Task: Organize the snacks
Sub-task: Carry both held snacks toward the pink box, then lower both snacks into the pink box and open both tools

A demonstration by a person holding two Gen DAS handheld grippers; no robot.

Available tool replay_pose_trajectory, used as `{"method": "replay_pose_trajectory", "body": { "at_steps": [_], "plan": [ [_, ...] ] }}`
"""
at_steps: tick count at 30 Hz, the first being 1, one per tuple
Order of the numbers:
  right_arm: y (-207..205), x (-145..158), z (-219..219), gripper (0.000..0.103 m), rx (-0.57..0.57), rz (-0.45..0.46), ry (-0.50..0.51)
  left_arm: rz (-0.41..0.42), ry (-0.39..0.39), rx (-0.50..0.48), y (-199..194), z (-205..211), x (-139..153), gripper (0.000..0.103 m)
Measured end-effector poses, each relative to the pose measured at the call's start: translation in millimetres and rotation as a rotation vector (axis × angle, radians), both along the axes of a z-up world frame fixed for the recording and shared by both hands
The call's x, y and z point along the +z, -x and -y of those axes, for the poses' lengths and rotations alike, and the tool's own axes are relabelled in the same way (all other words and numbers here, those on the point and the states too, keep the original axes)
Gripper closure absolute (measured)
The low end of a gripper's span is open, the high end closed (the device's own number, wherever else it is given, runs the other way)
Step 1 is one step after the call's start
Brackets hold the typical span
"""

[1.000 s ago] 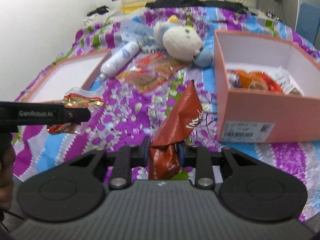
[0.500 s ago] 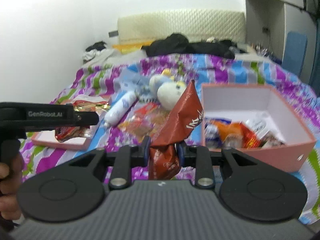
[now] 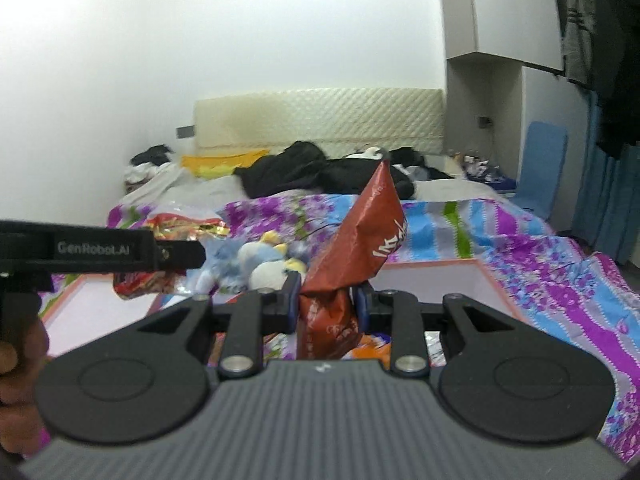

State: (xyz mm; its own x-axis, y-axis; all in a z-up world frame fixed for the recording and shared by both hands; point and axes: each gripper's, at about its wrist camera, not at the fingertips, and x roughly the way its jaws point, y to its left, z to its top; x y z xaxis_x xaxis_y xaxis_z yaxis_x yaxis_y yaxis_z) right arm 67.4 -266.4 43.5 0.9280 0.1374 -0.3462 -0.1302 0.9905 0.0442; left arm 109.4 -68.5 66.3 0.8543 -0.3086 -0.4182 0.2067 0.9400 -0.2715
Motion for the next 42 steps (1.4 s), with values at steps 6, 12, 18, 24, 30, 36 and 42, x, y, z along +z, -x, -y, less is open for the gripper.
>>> {"method": "replay_pose_trajectory", "body": {
  "at_steps": [6,12,18,24,30,36,42],
  "plan": [
    [-32.7,-10.7,35.1,0.072,-0.052,-0.043,0.009,-0.040,-0.008,-0.076,-45.6,46.6,-5.6,0.046],
    [-72.6,-41.0,72.2,0.072,-0.110,-0.128,-0.022,-0.112,-0.059,-0.143,-102.9,97.5,-34.6,0.046],
    [-116.3,-84.9,95.2,0.072,-0.115,-0.236,-0.036,-0.201,-0.105,-0.182,-154.3,133.3,-74.9,0.046],
    [-145.6,-123.6,109.0,0.071,-0.105,-0.317,-0.033,-0.274,-0.144,-0.186,-192.9,154.8,-108.2,0.045],
    [-155.6,-145.1,117.7,0.071,-0.105,-0.366,-0.053,-0.336,-0.152,-0.181,-210.8,160.8,-131.2,0.045],
    [-152.6,-141.1,122.7,0.050,-0.136,-0.361,-0.042,-0.341,-0.150,-0.170,-207.6,158.3,-128.3,0.030],
    [-135.9,-118.2,124.3,0.043,-0.147,-0.306,-0.068,-0.295,-0.139,-0.167,-187.8,149.5,-101.1,0.030]
  ]
}}
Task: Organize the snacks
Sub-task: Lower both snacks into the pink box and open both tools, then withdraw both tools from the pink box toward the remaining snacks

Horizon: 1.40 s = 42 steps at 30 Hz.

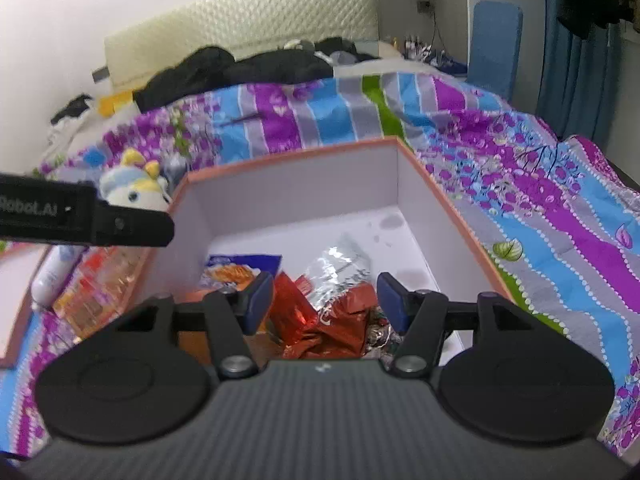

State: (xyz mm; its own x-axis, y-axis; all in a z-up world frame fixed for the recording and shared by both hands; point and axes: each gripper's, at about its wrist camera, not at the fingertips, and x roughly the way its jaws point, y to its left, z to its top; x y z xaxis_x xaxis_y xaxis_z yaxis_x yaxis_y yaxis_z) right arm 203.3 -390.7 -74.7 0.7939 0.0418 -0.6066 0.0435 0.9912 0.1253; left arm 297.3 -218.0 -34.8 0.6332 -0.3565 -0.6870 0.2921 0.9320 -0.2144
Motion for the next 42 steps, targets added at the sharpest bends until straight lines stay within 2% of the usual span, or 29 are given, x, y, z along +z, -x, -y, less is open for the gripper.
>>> {"method": "replay_pose_trajectory", "body": {
  "at_steps": [13,22,26,31,42],
  "plan": [
    [51.0,83.6,-33.6,0.043,0.040,0.181,0.003,0.175,0.024,0.041,77.1,-46.8,86.5,0.030],
    [92.4,123.8,-72.8,0.043,0.097,0.289,-0.018,0.277,0.017,0.120,134.2,-102.2,121.2,0.030],
    [110.9,131.9,-92.4,0.043,0.149,0.317,-0.038,0.295,0.008,0.161,159.2,-129.2,125.6,0.030],
    [126.8,128.1,-112.0,0.043,0.187,0.333,-0.081,0.290,0.016,0.210,186.6,-163.1,119.8,0.030],
    [151.0,90.4,-159.2,0.043,0.253,0.281,-0.078,0.242,0.037,0.265,227.8,-206.7,82.3,0.030]
  ]
}}
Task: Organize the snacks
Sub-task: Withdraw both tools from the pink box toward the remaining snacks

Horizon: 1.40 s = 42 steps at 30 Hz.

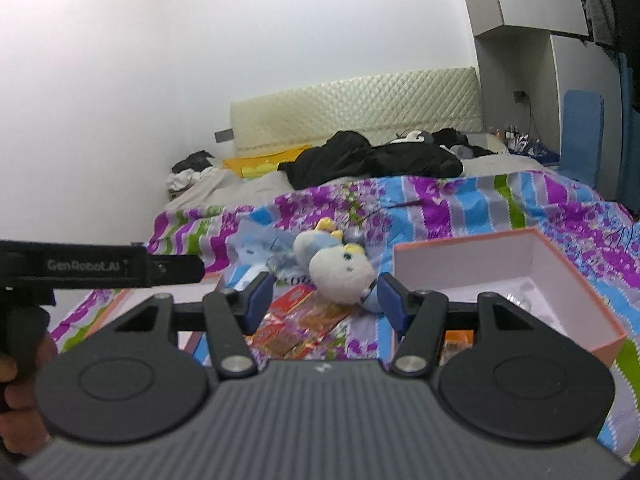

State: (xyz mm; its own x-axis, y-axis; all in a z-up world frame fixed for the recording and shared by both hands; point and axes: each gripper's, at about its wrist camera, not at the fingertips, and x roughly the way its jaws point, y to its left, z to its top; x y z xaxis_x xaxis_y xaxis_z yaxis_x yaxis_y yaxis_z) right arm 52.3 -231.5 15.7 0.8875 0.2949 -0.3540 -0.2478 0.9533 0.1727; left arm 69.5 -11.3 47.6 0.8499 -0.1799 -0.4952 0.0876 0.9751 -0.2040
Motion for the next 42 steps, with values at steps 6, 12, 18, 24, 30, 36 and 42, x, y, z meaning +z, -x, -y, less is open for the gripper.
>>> {"method": "replay_pose_trajectory", "body": {
  "at_steps": [6,12,18,24,30,36,42],
  "plan": [
    [6.2,-22.9,-18.5,0.043,0.034,-0.037,0.026,-0.042,0.012,-0.003,9.0,-9.5,-33.5,0.030],
    [9.3,-50.1,-32.2,0.043,0.074,-0.094,0.050,-0.088,0.001,0.016,10.0,-21.9,-67.9,0.030],
    [22.2,-79.0,-33.9,0.043,0.102,-0.147,0.079,-0.159,-0.015,0.024,17.2,-32.0,-106.5,0.030],
    [27.6,-99.8,-42.8,0.043,0.125,-0.150,0.118,-0.217,-0.008,0.080,18.5,-48.0,-137.8,0.030],
    [18.6,-104.7,-56.2,0.043,0.138,-0.124,0.139,-0.228,-0.011,0.097,-0.5,-58.4,-151.4,0.030],
    [-11.9,-110.6,-66.0,0.043,0.121,-0.114,0.147,-0.250,-0.010,0.079,-29.1,-60.8,-172.7,0.029],
    [-53.4,-118.2,-77.4,0.043,0.134,-0.130,0.130,-0.265,-0.014,0.071,-61.9,-63.9,-197.8,0.029]
  ]
}}
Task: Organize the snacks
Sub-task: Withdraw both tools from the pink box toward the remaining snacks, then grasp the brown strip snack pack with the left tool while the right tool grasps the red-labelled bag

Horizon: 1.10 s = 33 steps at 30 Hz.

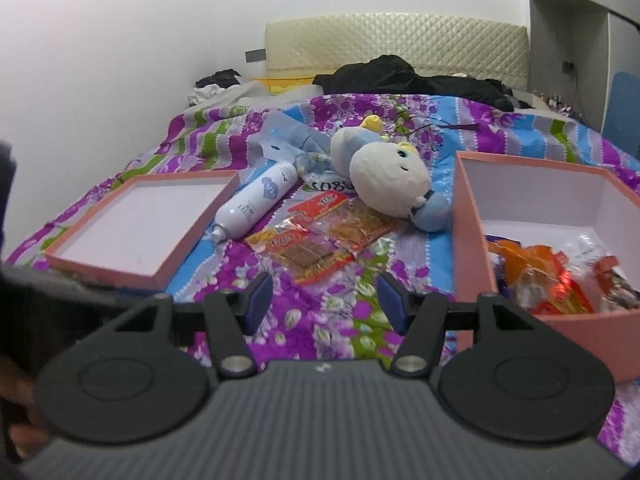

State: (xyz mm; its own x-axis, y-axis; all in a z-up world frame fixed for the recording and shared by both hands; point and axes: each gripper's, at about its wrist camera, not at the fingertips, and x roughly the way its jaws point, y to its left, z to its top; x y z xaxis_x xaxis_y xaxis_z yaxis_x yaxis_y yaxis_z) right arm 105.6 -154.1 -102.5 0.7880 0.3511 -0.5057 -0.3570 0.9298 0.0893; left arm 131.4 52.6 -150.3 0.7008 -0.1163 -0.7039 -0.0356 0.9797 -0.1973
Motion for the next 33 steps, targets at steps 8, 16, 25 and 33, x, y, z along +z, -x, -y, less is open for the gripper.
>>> {"method": "replay_pose_trajectory", "body": {
  "at_steps": [8,16,25,33],
  "plan": [
    [-67.1,-23.1,-15.6,0.043,-0.005,0.009,0.002,0.008,0.003,-0.026,-53.3,-14.7,-21.9,0.029],
    [-132.1,-52.3,-22.9,0.033,-0.040,-0.079,-0.027,0.062,-0.058,-0.116,-103.9,-20.1,-37.9,0.018],
    [-220.1,-70.5,-26.8,0.029,-0.054,-0.281,-0.056,0.082,-0.139,-0.271,-156.4,-10.8,-63.6,0.017],
    [-274.3,-105.1,-39.9,0.026,-0.051,-0.463,0.013,0.035,-0.169,-0.329,-193.8,-1.9,-85.8,0.017]
  ]
}}
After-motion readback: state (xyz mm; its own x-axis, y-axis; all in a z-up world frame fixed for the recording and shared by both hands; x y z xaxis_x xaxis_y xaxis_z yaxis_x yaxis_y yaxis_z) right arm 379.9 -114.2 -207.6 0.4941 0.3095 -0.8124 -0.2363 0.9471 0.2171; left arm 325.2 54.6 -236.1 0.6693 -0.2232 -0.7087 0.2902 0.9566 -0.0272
